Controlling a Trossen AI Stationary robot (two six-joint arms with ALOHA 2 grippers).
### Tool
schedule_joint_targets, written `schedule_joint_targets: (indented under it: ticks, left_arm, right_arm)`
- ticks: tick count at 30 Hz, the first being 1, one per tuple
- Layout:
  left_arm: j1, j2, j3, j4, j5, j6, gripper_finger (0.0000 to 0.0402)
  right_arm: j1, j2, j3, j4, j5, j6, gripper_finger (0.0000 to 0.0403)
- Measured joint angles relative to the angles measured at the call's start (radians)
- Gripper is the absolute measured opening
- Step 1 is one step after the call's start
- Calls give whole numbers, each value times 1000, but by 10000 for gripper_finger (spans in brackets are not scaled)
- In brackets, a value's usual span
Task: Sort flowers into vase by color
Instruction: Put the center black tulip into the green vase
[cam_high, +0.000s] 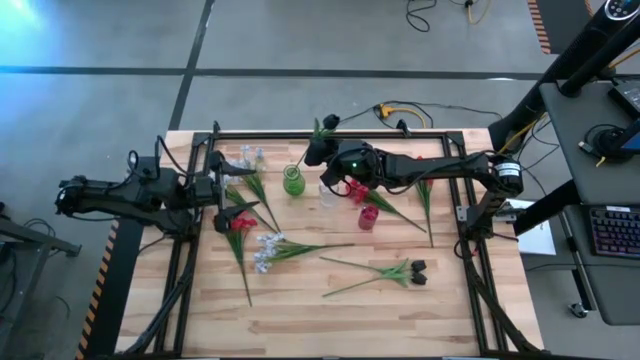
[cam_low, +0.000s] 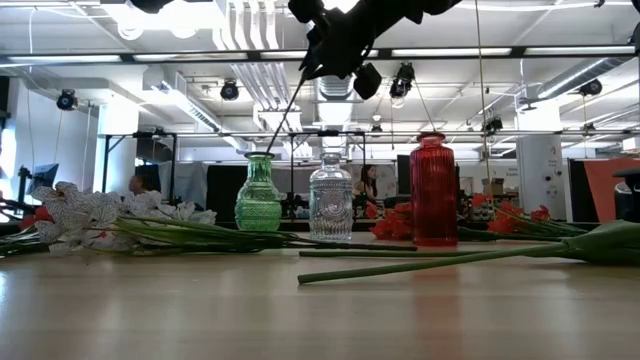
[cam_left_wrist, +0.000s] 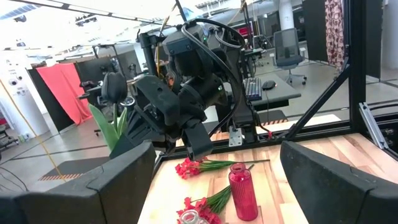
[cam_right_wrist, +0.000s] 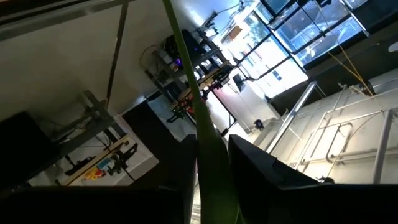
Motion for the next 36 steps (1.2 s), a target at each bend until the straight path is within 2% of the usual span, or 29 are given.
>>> schedule_joint_targets:
  ticks: [16,29,36]
  left_arm:
    - [0,0,0,0,0,0,327]
    - [0,0,0,0,0,0,327]
    - [0,1,0,0,0,0,327]
  right_arm:
    - [0,0,0,55,-1,0,139]
    - [0,0,0,89,-1,41,160]
    - [0,1,0,174,-2,77,168]
